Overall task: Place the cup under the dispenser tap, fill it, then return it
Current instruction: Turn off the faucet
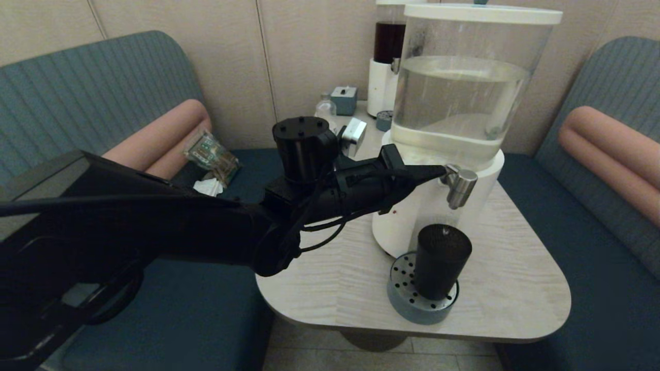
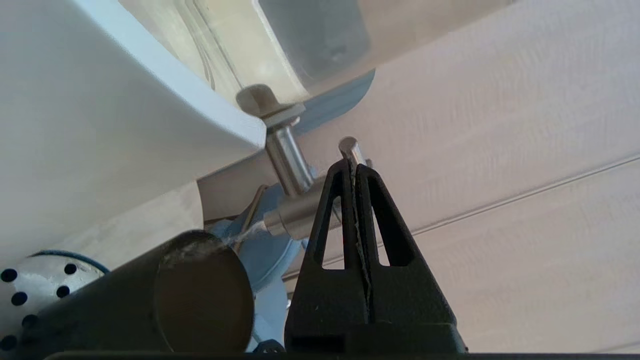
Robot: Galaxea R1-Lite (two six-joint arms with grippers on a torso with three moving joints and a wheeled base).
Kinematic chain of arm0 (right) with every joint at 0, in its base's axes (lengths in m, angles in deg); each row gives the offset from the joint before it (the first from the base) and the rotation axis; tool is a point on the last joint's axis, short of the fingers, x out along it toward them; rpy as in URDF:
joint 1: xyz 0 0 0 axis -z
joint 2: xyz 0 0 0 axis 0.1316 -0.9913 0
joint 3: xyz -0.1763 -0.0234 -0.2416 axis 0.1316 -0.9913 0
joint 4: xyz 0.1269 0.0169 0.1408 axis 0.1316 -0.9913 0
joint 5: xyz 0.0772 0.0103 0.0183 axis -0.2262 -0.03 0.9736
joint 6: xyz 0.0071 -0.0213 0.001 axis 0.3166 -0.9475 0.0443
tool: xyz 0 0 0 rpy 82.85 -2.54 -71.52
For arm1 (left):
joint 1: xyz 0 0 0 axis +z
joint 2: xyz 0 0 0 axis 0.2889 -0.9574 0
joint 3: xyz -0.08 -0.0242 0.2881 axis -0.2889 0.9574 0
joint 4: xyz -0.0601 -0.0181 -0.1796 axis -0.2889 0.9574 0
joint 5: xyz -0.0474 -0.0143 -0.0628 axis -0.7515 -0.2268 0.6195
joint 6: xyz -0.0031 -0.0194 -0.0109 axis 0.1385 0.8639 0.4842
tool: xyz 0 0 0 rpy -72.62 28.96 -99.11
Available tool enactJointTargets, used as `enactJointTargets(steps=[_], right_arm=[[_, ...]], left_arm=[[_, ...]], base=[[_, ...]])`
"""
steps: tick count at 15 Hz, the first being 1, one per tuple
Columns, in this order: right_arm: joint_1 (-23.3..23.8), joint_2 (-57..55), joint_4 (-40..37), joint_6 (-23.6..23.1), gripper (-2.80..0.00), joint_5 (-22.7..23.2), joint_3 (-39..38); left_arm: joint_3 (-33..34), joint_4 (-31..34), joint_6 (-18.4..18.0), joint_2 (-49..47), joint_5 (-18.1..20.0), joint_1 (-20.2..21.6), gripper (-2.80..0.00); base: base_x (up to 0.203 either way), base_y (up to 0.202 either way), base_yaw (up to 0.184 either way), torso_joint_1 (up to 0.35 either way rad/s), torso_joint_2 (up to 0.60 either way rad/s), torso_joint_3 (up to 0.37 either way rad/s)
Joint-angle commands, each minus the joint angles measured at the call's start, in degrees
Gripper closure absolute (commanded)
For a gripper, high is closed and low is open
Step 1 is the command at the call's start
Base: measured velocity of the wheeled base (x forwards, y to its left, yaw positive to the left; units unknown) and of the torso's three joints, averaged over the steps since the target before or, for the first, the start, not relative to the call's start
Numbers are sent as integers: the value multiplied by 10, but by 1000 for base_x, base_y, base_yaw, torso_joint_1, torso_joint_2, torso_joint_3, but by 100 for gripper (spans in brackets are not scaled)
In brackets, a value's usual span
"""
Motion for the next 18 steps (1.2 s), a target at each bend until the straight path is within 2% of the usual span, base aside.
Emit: enactJointTargets(steps=[1, 18], right_arm=[[0, -1, 0, 0, 0, 0, -1], [0, -1, 0, 0, 0, 0, -1]], left_arm=[[-6, -2, 3, -5, 2, 0, 0], [-45, -1, 3, -34, 2, -20, 0]], base=[[0, 0, 0, 0, 0, 0], [0, 0, 0, 0, 0, 0]])
